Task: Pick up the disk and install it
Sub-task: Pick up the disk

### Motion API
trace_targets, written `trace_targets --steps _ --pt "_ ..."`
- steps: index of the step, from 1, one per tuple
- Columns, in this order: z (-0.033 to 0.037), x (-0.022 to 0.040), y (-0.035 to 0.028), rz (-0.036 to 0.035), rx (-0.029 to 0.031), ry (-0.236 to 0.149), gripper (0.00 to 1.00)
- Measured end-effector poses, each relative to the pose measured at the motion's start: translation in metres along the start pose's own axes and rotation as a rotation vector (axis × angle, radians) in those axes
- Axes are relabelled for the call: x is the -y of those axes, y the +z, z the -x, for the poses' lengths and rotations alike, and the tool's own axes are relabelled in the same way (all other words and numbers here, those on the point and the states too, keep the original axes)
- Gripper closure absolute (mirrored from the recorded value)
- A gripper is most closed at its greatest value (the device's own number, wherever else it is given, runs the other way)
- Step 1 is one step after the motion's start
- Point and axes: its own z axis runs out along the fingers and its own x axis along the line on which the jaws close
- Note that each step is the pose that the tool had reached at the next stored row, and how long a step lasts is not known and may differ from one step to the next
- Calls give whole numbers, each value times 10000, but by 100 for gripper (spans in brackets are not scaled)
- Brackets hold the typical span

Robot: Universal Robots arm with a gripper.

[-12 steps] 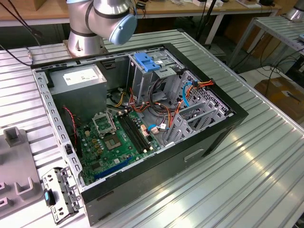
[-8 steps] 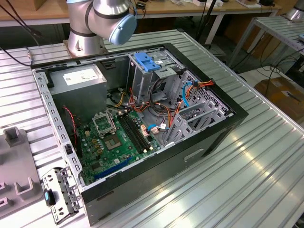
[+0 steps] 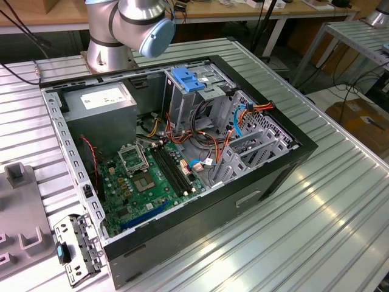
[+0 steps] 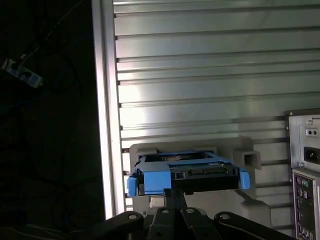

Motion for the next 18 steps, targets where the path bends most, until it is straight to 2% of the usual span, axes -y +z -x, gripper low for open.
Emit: trace_targets --steps 3,9,13,14,18 --pt "-31 2 5 -1 -25 -1 89" --pt "-22 1 5 -3 -19 -34 89" --pt "-17 1 5 18 -8 -878 89" --pt "-15 1 5 26 -4 -1243 89" --pt "-11 1 5 42 5 -2041 89"
